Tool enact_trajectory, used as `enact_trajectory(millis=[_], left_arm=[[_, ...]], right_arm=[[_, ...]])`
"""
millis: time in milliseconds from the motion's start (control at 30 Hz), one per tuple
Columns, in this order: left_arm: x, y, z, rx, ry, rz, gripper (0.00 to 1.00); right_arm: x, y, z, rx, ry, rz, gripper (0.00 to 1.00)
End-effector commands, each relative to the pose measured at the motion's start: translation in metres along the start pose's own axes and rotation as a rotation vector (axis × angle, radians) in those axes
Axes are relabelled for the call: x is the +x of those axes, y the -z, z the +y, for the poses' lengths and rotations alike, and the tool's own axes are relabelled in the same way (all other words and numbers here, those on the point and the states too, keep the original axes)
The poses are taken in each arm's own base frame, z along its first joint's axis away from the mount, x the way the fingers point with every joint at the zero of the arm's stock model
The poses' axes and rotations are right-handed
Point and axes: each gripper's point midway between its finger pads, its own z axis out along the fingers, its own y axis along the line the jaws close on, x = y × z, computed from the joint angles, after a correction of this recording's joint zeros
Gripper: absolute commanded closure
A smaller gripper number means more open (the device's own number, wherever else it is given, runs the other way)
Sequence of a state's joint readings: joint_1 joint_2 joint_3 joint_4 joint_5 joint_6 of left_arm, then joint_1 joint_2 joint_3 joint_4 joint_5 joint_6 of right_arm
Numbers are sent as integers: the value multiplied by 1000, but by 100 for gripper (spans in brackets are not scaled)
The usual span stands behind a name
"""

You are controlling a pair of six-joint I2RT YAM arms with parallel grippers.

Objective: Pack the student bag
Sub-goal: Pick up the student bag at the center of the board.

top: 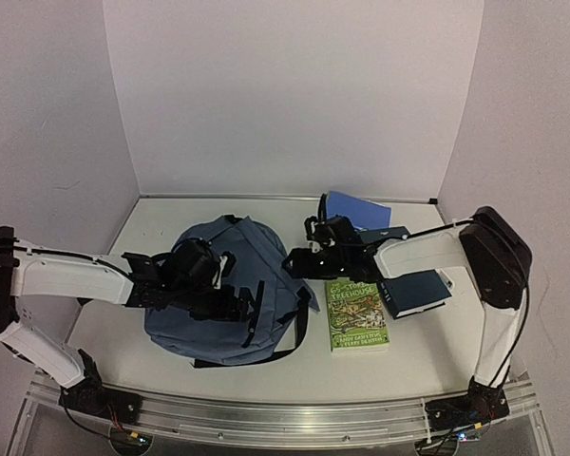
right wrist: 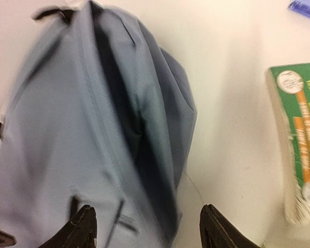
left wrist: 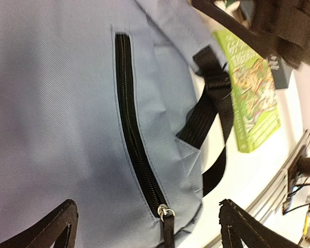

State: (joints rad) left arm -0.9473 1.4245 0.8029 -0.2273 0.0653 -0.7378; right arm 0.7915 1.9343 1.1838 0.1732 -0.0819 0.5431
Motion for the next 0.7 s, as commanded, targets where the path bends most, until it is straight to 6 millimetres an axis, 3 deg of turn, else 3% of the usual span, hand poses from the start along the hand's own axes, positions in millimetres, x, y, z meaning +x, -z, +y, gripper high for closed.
enact_trajectory(millis=[0, 200, 433, 667], left_arm=[[-16, 11, 10, -75, 83, -23, 5], [-21, -9, 21, -115, 104, 8, 21], [-16, -22, 29, -144, 113, 27, 29], [-11, -27, 35, -172, 114, 43, 33]], right_arm=[[-6, 34, 19, -40, -125, -23, 36], [30, 18, 51, -101, -151, 86, 49], [69, -15, 56, -33, -103, 168, 52], [73, -34, 43, 81, -58, 149, 47]])
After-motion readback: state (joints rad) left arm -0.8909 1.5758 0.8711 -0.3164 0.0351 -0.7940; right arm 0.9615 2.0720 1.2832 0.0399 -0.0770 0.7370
